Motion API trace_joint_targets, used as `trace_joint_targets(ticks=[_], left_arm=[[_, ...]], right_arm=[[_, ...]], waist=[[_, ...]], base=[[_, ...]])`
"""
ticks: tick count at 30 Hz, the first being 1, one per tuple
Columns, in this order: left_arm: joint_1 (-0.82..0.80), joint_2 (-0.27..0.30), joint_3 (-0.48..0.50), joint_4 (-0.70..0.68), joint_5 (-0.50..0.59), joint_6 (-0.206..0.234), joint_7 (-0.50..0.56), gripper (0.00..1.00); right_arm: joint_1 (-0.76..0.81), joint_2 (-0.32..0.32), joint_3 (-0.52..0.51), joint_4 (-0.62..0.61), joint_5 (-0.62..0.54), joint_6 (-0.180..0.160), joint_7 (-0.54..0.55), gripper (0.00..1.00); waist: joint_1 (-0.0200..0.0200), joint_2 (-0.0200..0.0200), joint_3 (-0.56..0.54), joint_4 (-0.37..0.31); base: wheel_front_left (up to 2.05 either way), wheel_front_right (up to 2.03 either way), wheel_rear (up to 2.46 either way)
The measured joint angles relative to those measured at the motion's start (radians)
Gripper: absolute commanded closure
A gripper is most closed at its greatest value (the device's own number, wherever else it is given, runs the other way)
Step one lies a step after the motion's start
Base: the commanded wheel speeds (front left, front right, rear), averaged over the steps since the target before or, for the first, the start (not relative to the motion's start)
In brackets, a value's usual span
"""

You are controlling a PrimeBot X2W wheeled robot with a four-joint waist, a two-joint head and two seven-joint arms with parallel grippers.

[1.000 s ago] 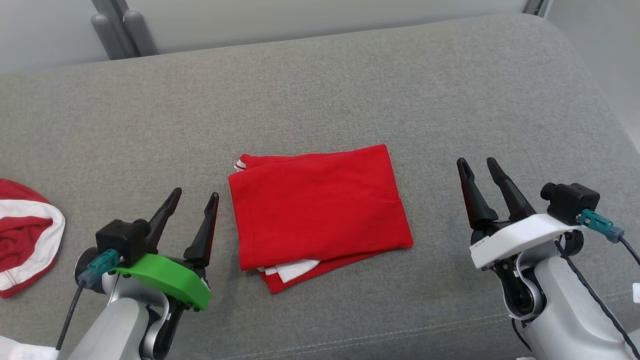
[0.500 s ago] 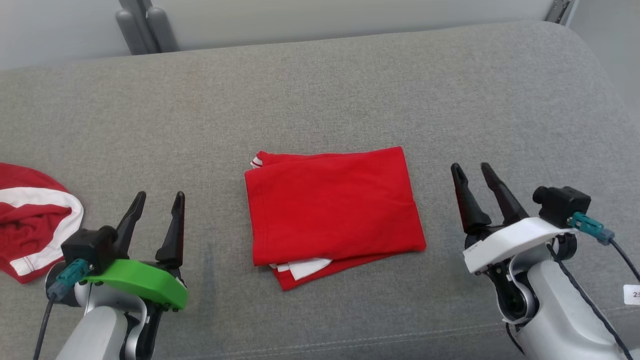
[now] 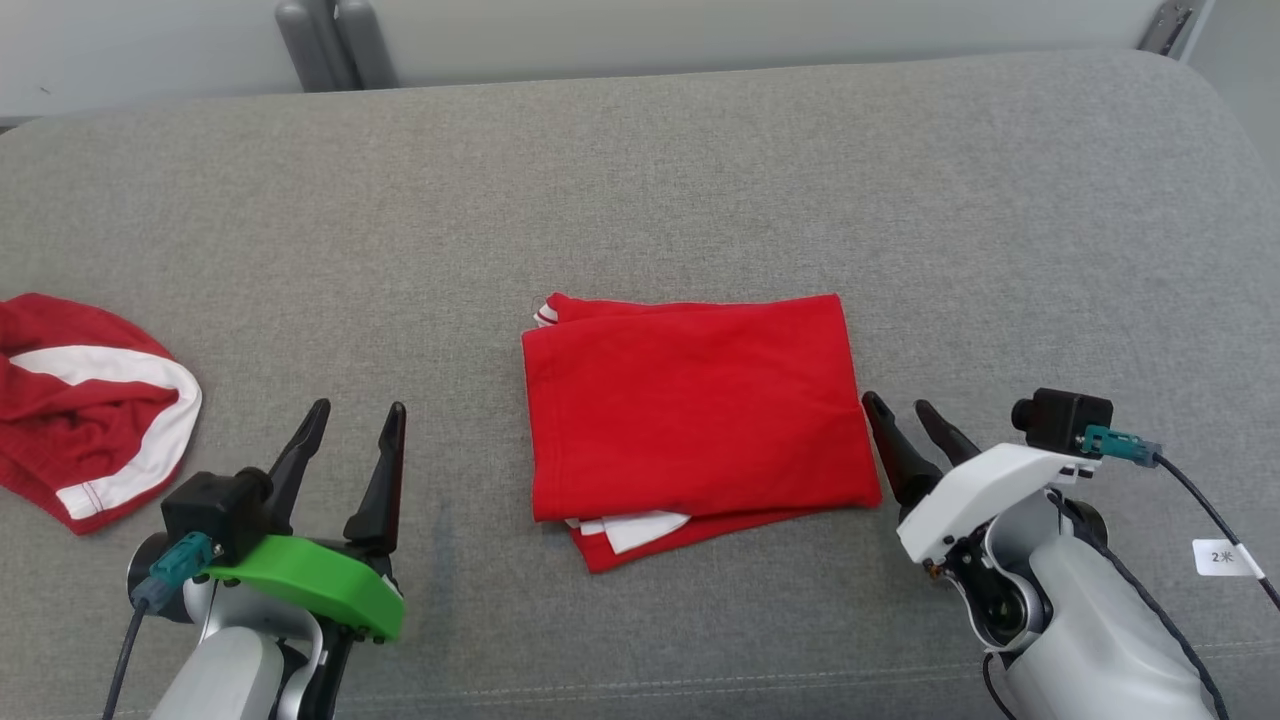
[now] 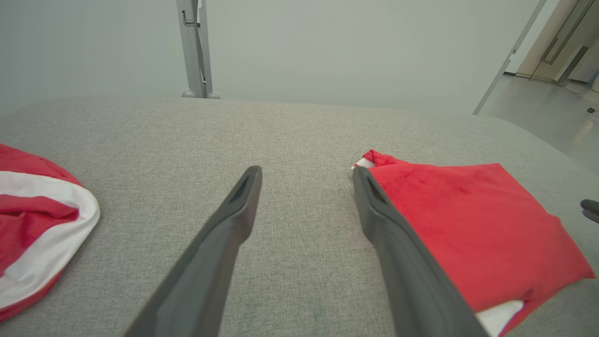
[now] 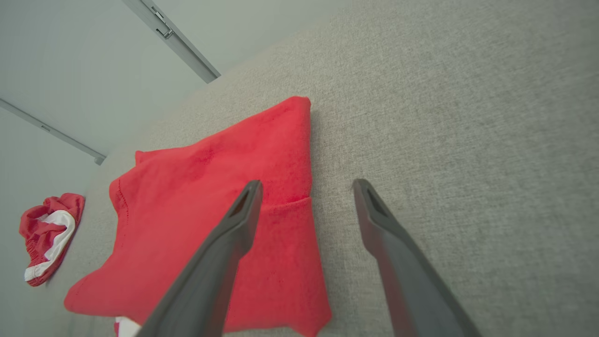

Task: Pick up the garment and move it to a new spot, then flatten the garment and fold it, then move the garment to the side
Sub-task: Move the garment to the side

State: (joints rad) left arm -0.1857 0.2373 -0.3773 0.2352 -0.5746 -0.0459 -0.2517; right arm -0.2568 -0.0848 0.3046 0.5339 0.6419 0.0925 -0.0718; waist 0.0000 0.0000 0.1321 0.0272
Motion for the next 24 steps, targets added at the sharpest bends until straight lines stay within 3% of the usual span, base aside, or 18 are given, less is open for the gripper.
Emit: trace_joint_targets(ticks=[10,20,21,22,24], left_arm=[[0.004,-0.008,0.017,0.001,0.026,-0.016,0.0,0.0],[0.007,-0.012,0.047,0.001,0.034,-0.024,0.0,0.0],[0.007,-0.013,0.049,0.001,0.034,-0.025,0.0,0.0],[0.007,-0.014,0.049,0.001,0.034,-0.025,0.0,0.0],[0.009,-0.018,0.052,0.001,0.037,-0.026,0.0,0.0]], right_arm=[[-0.075,0.012,-0.013,0.097,0.046,-0.051,0.114,0.0],[-0.13,0.02,-0.007,0.152,0.101,-0.058,0.187,0.03],[-0.133,0.02,-0.002,0.156,0.104,-0.055,0.193,0.21],[-0.135,0.02,0.002,0.159,0.107,-0.049,0.198,0.53],[-0.141,0.02,0.008,0.164,0.108,-0.048,0.199,1.0]], waist=[[0.0,0.0,0.013,0.045],[0.0,0.0,0.027,0.066],[0.0,0.0,0.027,0.067],[0.0,0.0,0.027,0.067],[0.0,0.0,0.027,0.068]], base=[[0.0,0.0,0.0],[0.0,0.0,0.0],[0.0,0.0,0.0],[0.0,0.0,0.0],[0.0,0.0,0.0]])
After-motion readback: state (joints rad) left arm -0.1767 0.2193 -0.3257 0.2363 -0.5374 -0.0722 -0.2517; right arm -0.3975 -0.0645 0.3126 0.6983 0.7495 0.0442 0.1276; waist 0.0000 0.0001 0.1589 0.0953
